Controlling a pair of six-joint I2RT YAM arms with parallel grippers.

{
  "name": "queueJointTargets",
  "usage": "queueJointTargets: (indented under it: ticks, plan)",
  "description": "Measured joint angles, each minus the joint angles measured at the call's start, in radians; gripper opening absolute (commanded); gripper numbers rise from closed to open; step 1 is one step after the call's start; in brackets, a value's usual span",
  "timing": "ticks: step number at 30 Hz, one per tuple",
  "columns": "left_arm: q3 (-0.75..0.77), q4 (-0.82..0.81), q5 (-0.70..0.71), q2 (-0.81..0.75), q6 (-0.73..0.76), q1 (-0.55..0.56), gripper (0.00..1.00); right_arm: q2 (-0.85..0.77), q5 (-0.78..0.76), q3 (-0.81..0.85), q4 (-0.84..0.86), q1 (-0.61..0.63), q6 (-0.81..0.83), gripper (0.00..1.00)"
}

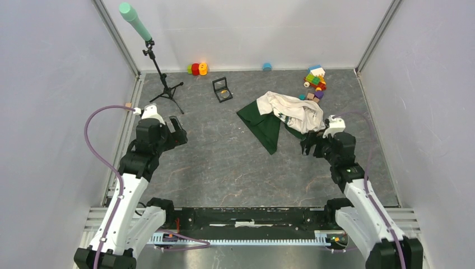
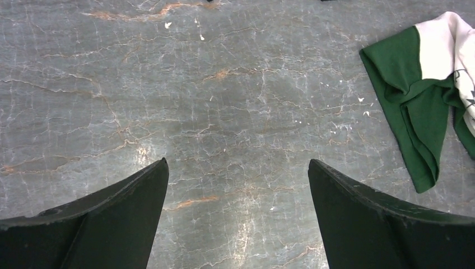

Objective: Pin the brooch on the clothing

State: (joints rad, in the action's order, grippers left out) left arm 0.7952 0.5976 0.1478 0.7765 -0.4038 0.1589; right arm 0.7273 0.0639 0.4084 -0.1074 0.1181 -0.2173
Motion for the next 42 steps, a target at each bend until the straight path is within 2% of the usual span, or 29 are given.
queueJointTargets:
  ticks: [3, 7, 15, 22, 26, 31, 32, 34, 36, 37, 42]
  plan:
    - [0.0, -0.001, -0.015, -0.014, 0.0, 0.0, 1.0, 0.108, 0.082, -0.054, 0.045, 0.009, -0.034, 0.93]
    - [0.0, -0.003, -0.037, -0.046, 0.0, 0.0, 1.0, 0.233, 0.099, -0.06, 0.069, 0.072, -0.045, 0.88]
    - [0.0, -0.009, -0.083, -0.053, 0.0, 0.0, 1.0, 0.375, -0.049, -0.038, 0.093, 0.269, -0.048, 0.79]
    - [-0.002, -0.009, -0.105, -0.04, 0.0, 0.0, 1.0, 0.559, -0.175, 0.037, 0.162, 0.419, -0.051, 0.77]
    - [-0.005, -0.009, -0.106, -0.032, 0.0, 0.0, 1.0, 0.679, -0.203, 0.118, 0.208, 0.47, -0.047, 0.73]
    - [-0.005, -0.009, -0.106, -0.017, 0.0, -0.001, 1.0, 0.819, -0.235, 0.23, 0.237, 0.478, -0.019, 0.71]
    - [-0.005, -0.01, -0.106, -0.013, 0.0, -0.001, 1.0, 0.846, -0.241, 0.254, 0.241, 0.478, -0.014, 0.68]
    - [-0.005, -0.009, -0.106, -0.003, 0.0, -0.001, 1.0, 0.895, -0.247, 0.299, 0.253, 0.477, -0.004, 0.51]
    - [-0.005, -0.009, -0.107, 0.007, 0.0, -0.001, 1.0, 0.927, -0.244, 0.331, 0.261, 0.478, 0.006, 0.12]
    - [-0.005, -0.009, -0.107, 0.011, 0.0, -0.001, 1.0, 0.943, -0.242, 0.348, 0.265, 0.478, 0.013, 0.0]
    - [-0.005, -0.01, -0.127, 0.023, 0.0, -0.013, 1.0, 0.962, -0.231, 0.373, 0.261, 0.478, 0.037, 0.0]
